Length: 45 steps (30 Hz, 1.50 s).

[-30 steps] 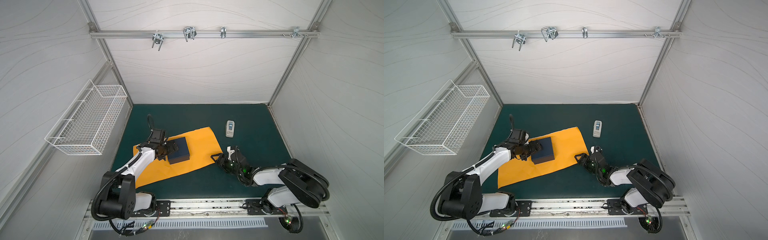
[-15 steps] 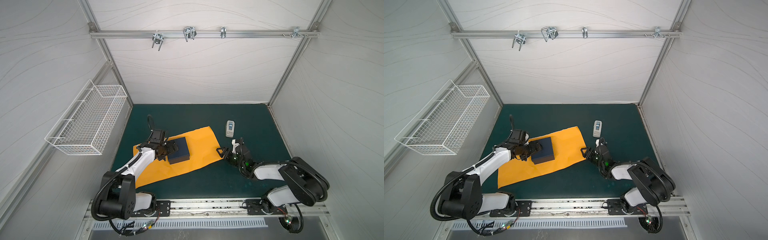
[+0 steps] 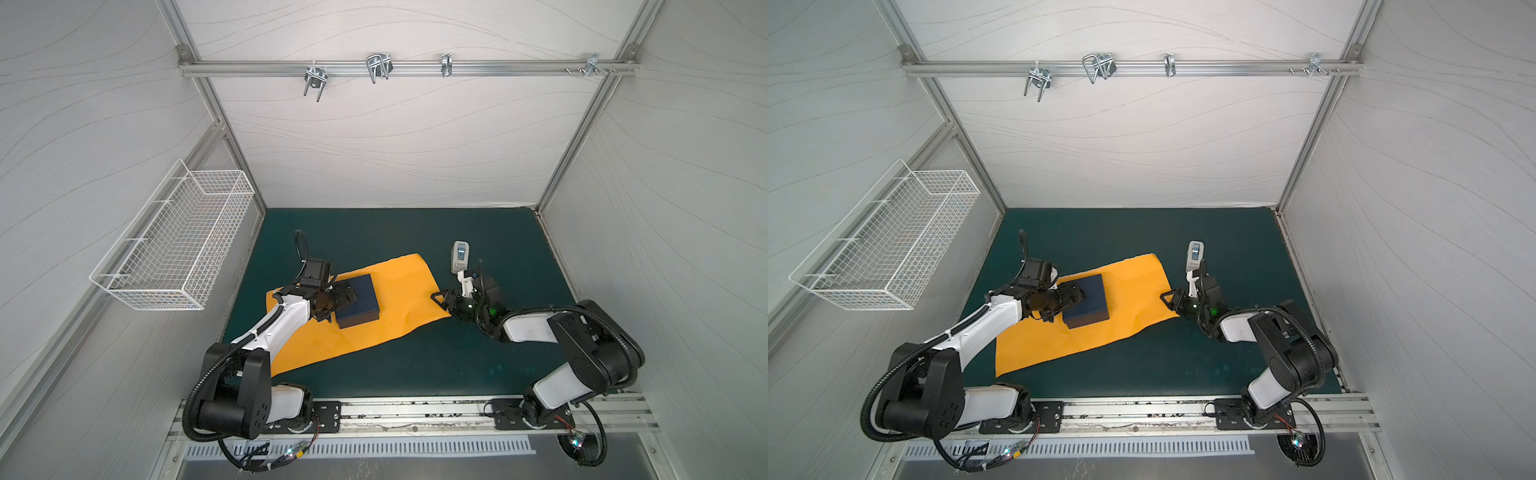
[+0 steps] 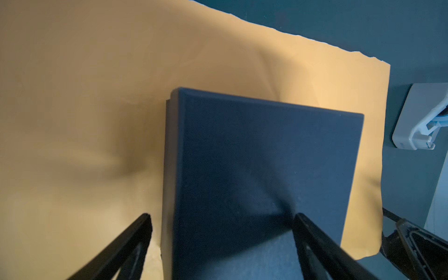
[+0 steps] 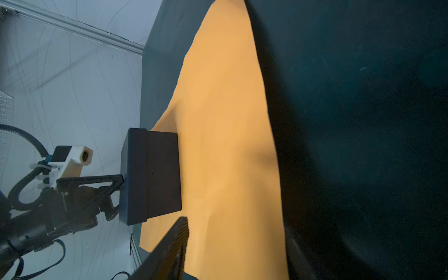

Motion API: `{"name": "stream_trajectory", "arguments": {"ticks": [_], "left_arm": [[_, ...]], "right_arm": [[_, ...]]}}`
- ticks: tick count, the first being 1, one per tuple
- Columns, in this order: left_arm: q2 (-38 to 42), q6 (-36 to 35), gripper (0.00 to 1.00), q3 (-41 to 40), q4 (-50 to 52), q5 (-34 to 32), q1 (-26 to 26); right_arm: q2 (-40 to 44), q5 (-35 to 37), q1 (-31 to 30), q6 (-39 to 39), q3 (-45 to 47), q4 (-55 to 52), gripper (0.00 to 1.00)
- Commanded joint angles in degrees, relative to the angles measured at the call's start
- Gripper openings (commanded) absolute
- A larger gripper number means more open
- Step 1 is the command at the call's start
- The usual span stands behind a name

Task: Wrap a gift box in wrapping paper
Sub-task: Move the wrapping paper to the center of the table.

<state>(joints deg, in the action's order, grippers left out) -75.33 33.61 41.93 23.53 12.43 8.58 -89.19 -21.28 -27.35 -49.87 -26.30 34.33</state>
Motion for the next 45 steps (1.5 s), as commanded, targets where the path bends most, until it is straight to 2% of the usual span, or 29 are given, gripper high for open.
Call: {"name": "stream_trajectory", "arguments": {"ticks": [1,5,12,17,19,25,33,40,45], "left_arm": [[1.15,0.84,0.92,-0.18,-0.47,-0.55,0.12],[0.98,1.28,0.91,-0.38,-1.02,-0.38,0.12],[0.81,1.62,0.90,-0.72,-1.31,-0.28,0.12],[0.78,1.85,0.88,-0.54,-1.05,-0.45,0.12],[0.88,2.06,0.85,-0.54,-0.99,-0.61,0.13],[-0.14,2.21,0.74,-0.40,-1.99,0.86,0.12],[-2.00,2.34,0.71,-0.37,-4.24,4.40,0.12],[-5.49,2.02,0.71,1.45,-6.31,9.49,1.94],[-9.10,3.47,0.71,3.03,-8.45,10.22,6.49]], "right_arm": [[-1.12,-9.13,1.84,4.52,-4.54,-4.99,0.55],[-4.80,-13.12,1.79,5.25,-7.60,-5.57,0.50],[-5.81,-11.98,1.49,5.97,-8.46,-7.67,0.45],[-4.87,-10.98,1.51,6.64,-8.46,-9.22,0.32],[-3.98,-11.02,1.34,6.88,-8.80,-10.28,0.22],[-1.09,-11.28,-2.64,7.95,-11.65,-13.82,0.01],[3.54,-10.08,-6.92,6.00,-13.72,-16.13,0.00],[11.80,-7.13,-6.42,7.68,-12.14,-22.09,0.00],[15.63,-7.37,-3.69,8.13,-9.50,-24.26,0.00]]}}
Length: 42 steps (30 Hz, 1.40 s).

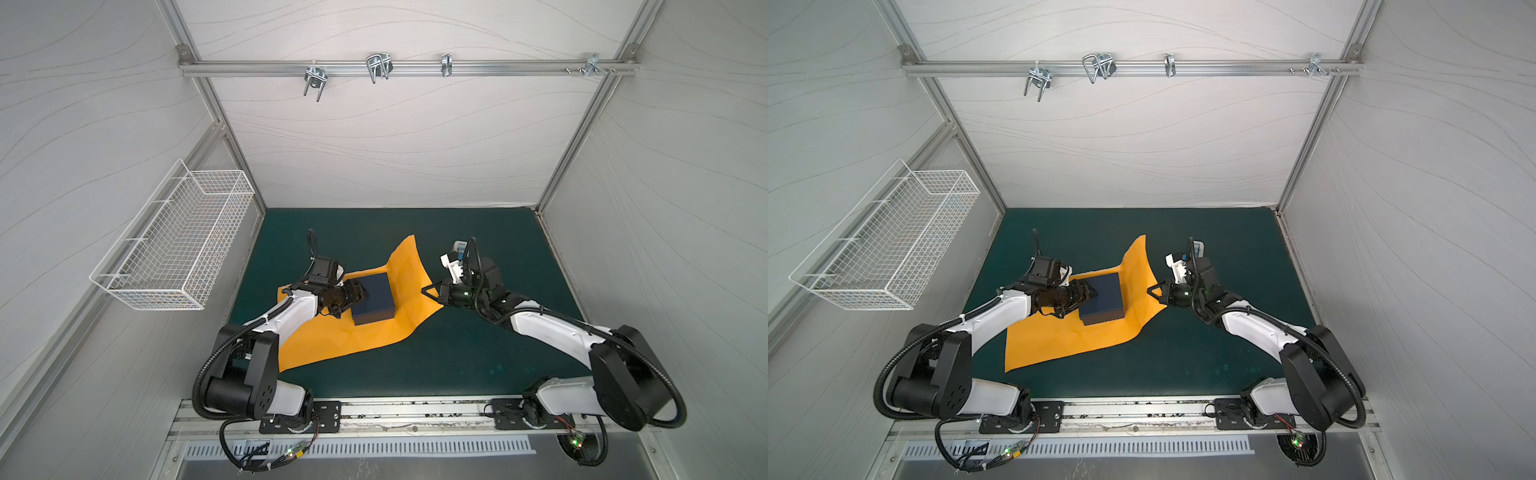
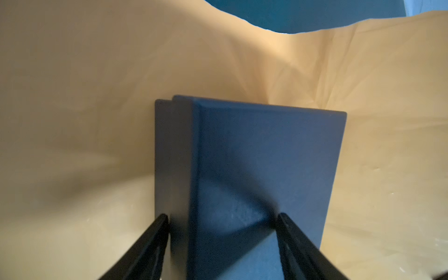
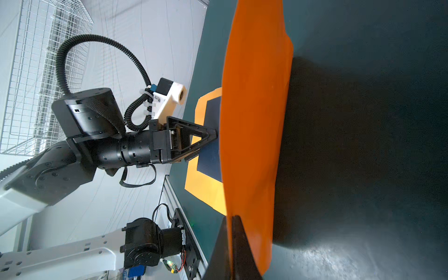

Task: Wrap a gift box in wrapping paper
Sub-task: Move the wrapping paper to the center of the table, then first fold the wrapping paper around the gift box.

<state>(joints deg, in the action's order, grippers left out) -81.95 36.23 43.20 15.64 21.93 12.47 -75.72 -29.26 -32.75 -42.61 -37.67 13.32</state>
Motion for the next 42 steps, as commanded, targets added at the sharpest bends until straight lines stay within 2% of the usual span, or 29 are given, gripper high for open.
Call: {"name": "stream_trajectory", "arguments": {"ticks": [1,6,10,15,25,30,34,42], "left_arm": [[-3.16,1.24,0.71,2.25,-0.92,0.21,3.73],[-7.69,4.93,0.71,4.46,-4.65,-0.72,9.29],[-11.83,6.67,0.71,7.86,-5.88,-2.02,14.00],[-14.18,8.70,0.71,9.27,-7.23,-2.92,16.22],[-13.33,8.63,0.70,8.63,-6.68,-3.54,16.53],[-11.92,8.46,0.71,7.98,-5.81,-4.08,16.40],[-9.91,7.55,0.81,8.04,-3.55,-4.42,15.90],[-2.38,5.71,0.91,5.94,0.86,-4.15,10.41]], "right_arm": [[2.84,0.53,2.33,0.97,2.50,-3.61,0.00],[7.47,-1.06,5.53,2.16,4.51,-6.76,0.00],[11.41,-1.57,5.90,2.89,4.59,-9.02,0.00],[11.13,-3.97,5.69,2.38,3.77,-8.79,0.00],[2.10,-3.19,-3.53,2.02,-2.10,-5.77,0.00],[-1.62,-1.79,-6.31,1.44,-3.69,-4.71,0.00],[-3.62,-1.52,-6.61,1.32,-3.93,-4.16,0.00],[-7.61,-2.12,-6.75,2.18,-4.34,-3.91,0.00]]}}
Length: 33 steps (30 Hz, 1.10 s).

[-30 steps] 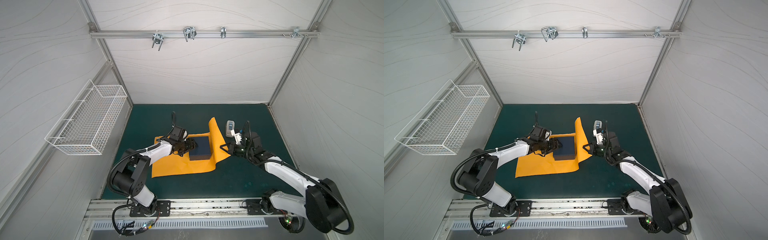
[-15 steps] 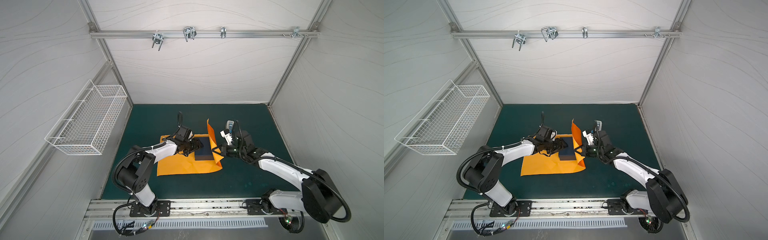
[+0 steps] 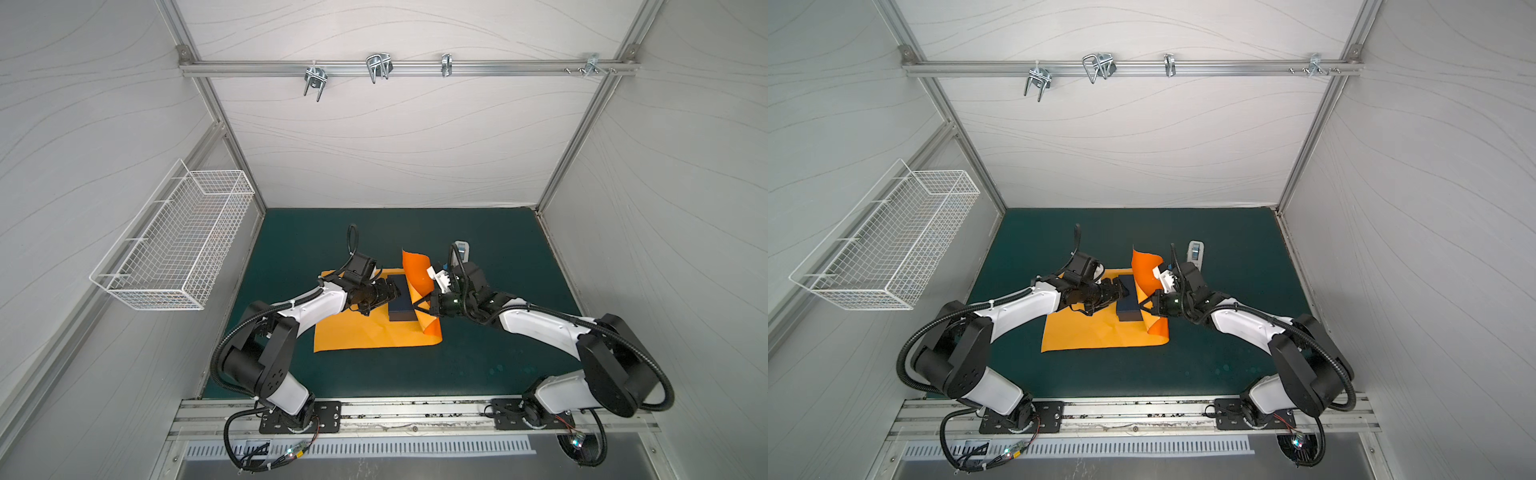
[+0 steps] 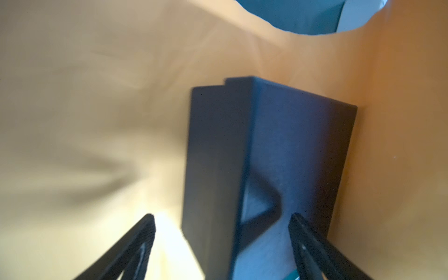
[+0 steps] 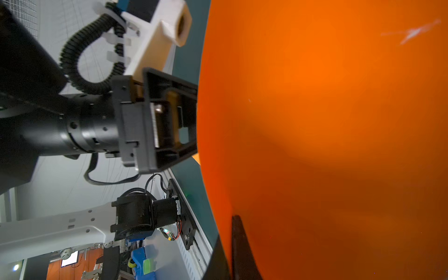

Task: Wrap a gift box in wrapping paper
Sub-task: First fold the wrapping paper around the gift box.

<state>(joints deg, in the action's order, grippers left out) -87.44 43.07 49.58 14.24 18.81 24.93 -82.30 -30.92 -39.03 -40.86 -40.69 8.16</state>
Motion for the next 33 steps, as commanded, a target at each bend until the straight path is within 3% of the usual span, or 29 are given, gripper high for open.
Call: {"name": "stream_trajectory", "arguments": {"ticks": [1,10,33], "left_arm": [[3.94,-1.47,0.92,-0.68,2.28,-0.59,-2.56],[2.64,0.37,1.00,0.19,-6.33,9.62,-2.71],[4.35,0.30,1.00,-1.73,-12.50,9.45,-2.60]], "right_arm": [[-1.31,-0.50,-0.63,0.56,-1.45,1.35,0.00],[-2.18,-0.13,-2.31,1.59,-2.91,-0.55,0.00],[-7.54,-1.20,-4.08,2.08,-8.25,-5.44,0.00]]}}
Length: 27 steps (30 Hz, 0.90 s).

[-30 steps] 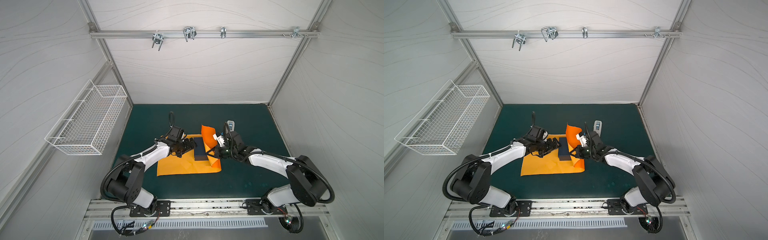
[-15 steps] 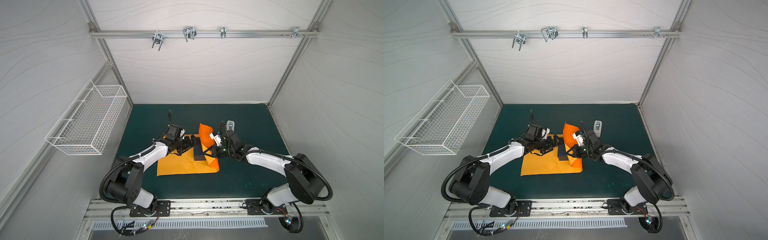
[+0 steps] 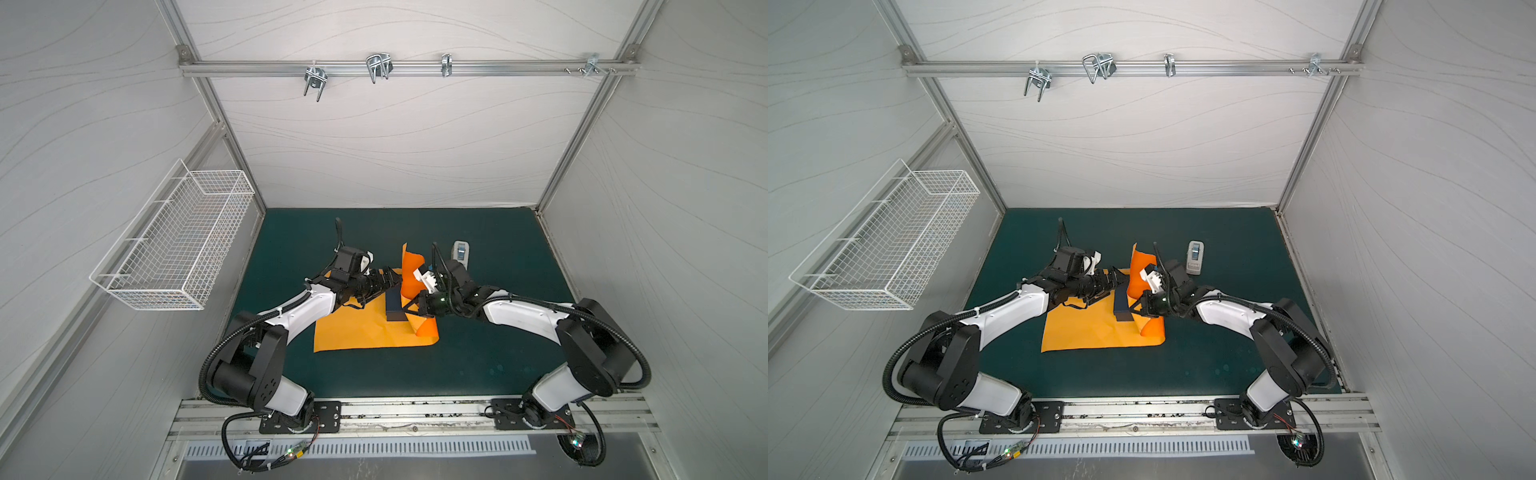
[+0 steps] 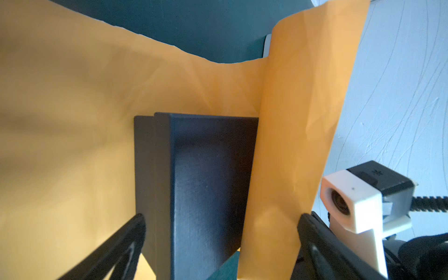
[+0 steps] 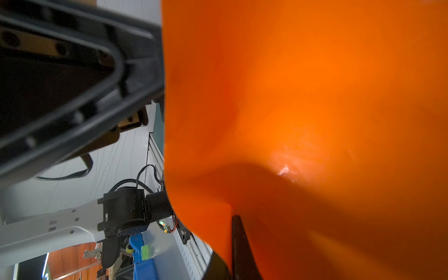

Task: Wrap a gift box in wrapping paper
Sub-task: First fold the wrapping paper around the gift box.

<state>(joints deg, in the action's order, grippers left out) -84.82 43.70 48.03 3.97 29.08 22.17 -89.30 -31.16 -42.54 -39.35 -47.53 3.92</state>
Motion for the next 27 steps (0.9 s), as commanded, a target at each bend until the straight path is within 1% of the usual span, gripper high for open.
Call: {"name": "stream_trajectory", "arguments": {"ticks": [1,5,7,10,13,18,24,27], "left_arm": [[1.89,-0.57,1.00,0.01,-1.87,-1.02,0.15],[3.94,-1.42,1.00,-0.34,-0.90,-3.12,0.06],[4.04,-2.92,1.00,0.23,0.72,-3.43,0.06],[3.96,-2.77,1.00,-0.29,0.16,-3.12,-0.11],[3.26,-2.47,1.00,-0.66,-0.89,-2.91,-0.20],[0.09,-3.80,0.99,0.98,1.17,-2.10,-0.23],[0.13,-4.20,0.99,0.77,1.91,-2.79,-0.46],[0.52,-3.92,0.96,0.33,2.18,-3.15,-1.12]], "right_arm": [[-0.55,-0.92,-0.54,0.56,-1.52,-1.19,0.00],[-0.87,-1.26,-0.70,0.30,-2.11,-1.35,0.00],[-0.92,-1.19,-0.82,0.30,-2.38,-1.55,0.00],[-1.10,-1.27,-1.05,0.41,-2.97,-1.74,0.00],[-1.39,-1.27,-1.38,0.34,-3.18,-1.85,0.00],[-2.08,-1.10,-2.25,0.16,-3.92,-1.78,0.00],[-3.28,-0.90,-3.70,-0.42,-5.22,-1.40,0.00],[-3.96,-0.77,-4.30,-0.98,-5.88,-0.94,0.00]]}}
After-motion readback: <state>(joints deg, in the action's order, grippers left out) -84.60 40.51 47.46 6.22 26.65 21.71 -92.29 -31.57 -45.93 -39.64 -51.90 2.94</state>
